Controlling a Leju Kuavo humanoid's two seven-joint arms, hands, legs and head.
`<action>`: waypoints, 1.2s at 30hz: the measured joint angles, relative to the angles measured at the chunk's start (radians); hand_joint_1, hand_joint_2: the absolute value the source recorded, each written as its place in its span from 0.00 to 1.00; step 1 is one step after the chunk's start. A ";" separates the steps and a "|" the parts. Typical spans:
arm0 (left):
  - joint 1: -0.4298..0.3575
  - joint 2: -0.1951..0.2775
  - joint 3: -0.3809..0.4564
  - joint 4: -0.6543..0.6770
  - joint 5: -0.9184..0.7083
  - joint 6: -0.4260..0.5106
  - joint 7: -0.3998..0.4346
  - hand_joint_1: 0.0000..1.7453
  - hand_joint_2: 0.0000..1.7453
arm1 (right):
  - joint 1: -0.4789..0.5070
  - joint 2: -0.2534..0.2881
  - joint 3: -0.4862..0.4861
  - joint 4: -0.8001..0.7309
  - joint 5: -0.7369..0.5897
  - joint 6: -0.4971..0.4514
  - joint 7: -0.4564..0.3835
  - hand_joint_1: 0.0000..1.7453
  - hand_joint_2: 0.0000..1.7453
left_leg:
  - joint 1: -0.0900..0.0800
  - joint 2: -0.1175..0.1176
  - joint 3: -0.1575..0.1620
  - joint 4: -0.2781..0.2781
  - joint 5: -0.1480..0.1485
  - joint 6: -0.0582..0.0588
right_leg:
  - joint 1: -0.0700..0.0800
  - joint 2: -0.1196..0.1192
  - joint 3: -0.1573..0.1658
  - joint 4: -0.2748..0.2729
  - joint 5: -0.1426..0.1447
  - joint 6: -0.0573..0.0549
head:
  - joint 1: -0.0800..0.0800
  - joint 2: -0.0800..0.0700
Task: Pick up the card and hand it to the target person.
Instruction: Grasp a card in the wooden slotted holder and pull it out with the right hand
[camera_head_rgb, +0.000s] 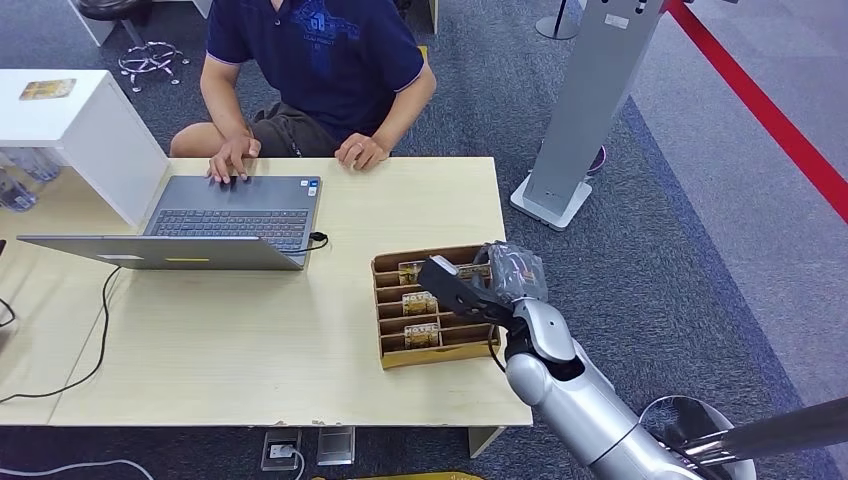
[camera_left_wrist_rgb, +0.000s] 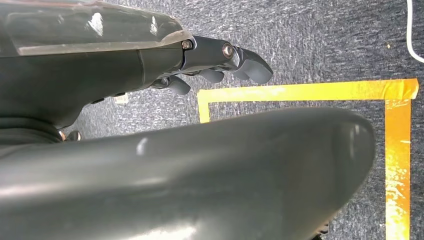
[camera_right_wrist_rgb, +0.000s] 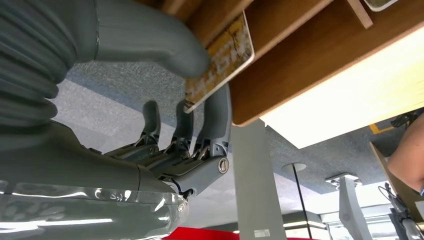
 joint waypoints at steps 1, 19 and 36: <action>0.000 0.000 0.000 0.000 0.000 0.000 0.000 0.00 0.00 | 0.000 0.000 0.000 0.000 0.000 0.000 0.001 0.75 1.00 | 0.000 0.000 0.000 0.000 0.000 0.000 | 0.000 0.000 0.000 0.000 0.000 0.000 | 0.000 0.000; 0.000 0.000 0.000 0.000 -0.009 0.013 0.006 0.00 0.00 | 0.007 -0.009 -0.001 -0.015 -0.001 -0.005 0.007 0.78 1.00 | 0.000 0.000 0.001 0.000 0.000 0.000 | 0.000 0.000 0.001 0.000 0.000 0.000 | 0.000 0.000; -0.001 0.001 -0.016 0.000 -0.023 0.032 -0.006 0.00 0.00 | 0.012 -0.019 -0.001 -0.034 0.004 -0.007 0.004 0.80 1.00 | 0.000 0.000 0.000 0.000 0.000 0.000 | 0.000 0.000 0.000 0.000 0.000 0.000 | 0.000 0.000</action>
